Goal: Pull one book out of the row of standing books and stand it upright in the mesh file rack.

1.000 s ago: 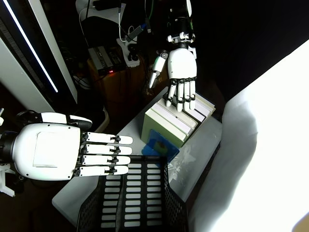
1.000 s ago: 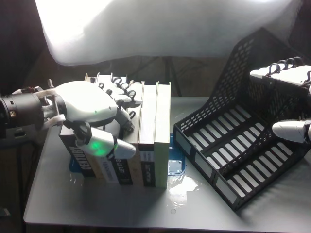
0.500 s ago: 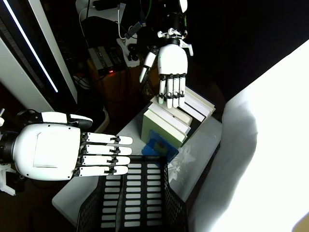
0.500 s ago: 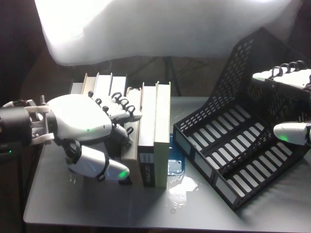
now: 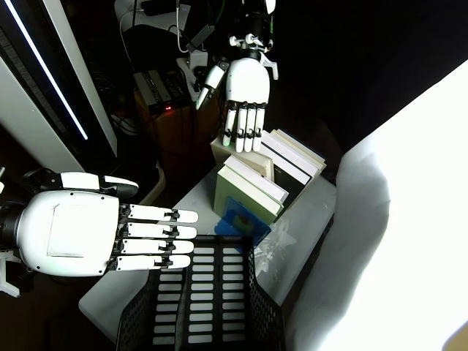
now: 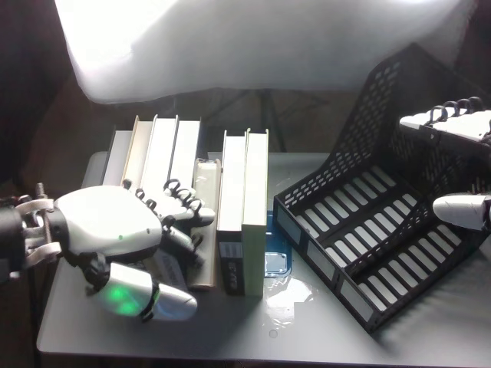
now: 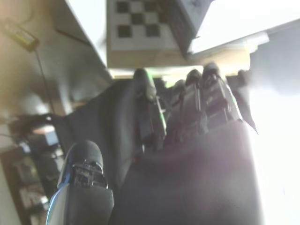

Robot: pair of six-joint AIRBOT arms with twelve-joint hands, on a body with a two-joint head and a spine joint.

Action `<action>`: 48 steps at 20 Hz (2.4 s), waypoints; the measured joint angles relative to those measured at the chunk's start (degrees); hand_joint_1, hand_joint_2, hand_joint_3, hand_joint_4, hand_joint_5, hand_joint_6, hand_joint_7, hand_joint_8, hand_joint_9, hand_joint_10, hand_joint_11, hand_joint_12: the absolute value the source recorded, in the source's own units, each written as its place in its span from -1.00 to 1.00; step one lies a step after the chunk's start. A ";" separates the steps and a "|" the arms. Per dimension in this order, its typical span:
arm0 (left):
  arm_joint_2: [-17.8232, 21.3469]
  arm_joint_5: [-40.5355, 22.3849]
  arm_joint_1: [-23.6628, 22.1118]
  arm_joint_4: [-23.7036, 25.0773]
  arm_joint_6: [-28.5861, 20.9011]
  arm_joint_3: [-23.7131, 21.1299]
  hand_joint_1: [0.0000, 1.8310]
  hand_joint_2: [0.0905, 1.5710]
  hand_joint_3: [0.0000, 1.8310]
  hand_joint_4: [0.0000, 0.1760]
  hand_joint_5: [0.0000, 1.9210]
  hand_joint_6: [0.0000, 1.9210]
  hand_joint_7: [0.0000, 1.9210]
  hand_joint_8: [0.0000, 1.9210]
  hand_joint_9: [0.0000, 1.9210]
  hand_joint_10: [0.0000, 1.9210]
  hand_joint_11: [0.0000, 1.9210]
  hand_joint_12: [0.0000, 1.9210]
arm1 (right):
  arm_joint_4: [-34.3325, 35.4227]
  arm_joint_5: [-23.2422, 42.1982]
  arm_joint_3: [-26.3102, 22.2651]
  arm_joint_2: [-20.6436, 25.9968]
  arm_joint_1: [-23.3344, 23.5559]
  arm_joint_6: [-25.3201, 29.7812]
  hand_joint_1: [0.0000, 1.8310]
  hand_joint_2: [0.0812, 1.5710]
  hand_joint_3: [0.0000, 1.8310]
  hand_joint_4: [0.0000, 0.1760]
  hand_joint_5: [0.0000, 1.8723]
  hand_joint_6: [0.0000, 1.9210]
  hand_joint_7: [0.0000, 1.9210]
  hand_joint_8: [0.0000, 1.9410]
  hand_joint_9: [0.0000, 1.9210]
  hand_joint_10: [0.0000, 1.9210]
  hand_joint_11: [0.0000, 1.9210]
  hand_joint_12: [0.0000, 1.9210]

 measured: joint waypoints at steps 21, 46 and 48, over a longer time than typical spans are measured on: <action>2.12 -6.03 7.69 -2.05 0.15 -5.53 -0.86 0.51 -0.99 -1.00 -0.42 -1.00 -1.00 -1.00 -1.00 -1.00 -1.00 -1.00 | 0.81 0.00 0.00 -0.50 -0.42 0.00 -0.62 0.65 -1.00 -1.00 -1.00 -1.00 -1.00 -1.00 -1.00 -1.00 -1.00 -1.00; 7.45 -9.46 6.80 -22.77 -0.04 -4.11 -0.95 0.55 -1.00 -0.66 -0.12 -0.98 -0.91 -0.99 -1.00 -1.00 -1.00 -1.00 | 1.84 -0.09 0.02 -0.63 -1.29 0.44 -0.61 0.66 -1.00 -1.00 -1.00 -1.00 -1.00 -1.00 -1.00 -1.00 -1.00 -1.00; 6.34 -8.31 6.71 -21.97 -0.07 -3.69 -0.93 0.53 -1.00 -1.00 -0.12 -0.99 -0.94 -1.00 -1.00 -1.00 -1.00 -1.00 | 1.88 0.04 0.02 -0.63 -1.29 0.44 -0.61 0.66 -1.00 -1.00 -1.00 -1.00 -1.00 -1.00 -1.00 -1.00 -1.00 -1.00</action>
